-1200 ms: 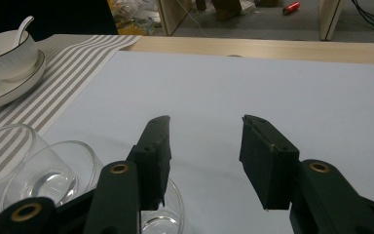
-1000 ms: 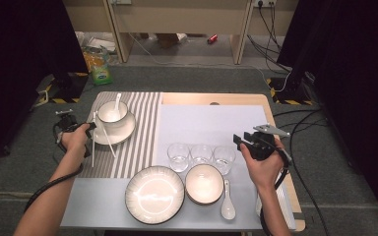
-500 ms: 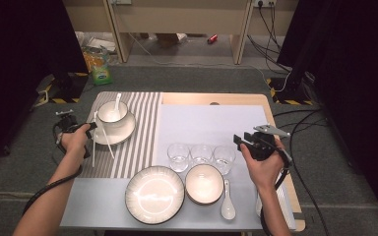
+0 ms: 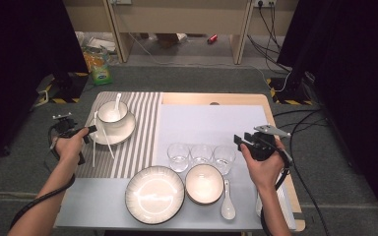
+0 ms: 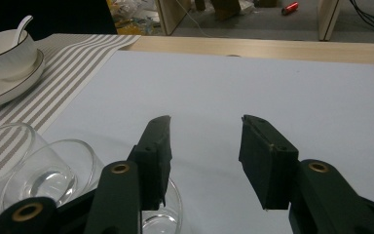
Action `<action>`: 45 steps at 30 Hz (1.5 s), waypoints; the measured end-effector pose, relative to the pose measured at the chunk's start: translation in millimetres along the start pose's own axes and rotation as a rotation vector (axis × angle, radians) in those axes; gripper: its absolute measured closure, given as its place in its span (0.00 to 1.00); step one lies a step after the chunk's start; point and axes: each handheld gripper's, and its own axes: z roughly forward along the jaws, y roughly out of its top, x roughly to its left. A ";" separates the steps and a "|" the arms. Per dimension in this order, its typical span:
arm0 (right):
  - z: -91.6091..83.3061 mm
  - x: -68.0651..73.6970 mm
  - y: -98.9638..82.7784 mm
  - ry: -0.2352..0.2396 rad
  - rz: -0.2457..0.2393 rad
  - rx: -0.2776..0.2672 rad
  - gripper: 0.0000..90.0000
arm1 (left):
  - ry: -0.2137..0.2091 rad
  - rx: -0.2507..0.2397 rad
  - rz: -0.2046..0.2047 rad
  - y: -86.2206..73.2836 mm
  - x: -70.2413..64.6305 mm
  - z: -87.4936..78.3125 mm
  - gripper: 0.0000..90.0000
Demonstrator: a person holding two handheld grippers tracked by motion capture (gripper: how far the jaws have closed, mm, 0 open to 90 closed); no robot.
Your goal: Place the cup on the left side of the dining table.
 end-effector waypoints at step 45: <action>-1.6 -0.2 1.4 -0.001 0.001 -0.008 0.61 | -0.126 0.186 0.068 -45.0 -10.6 -38.8 0.61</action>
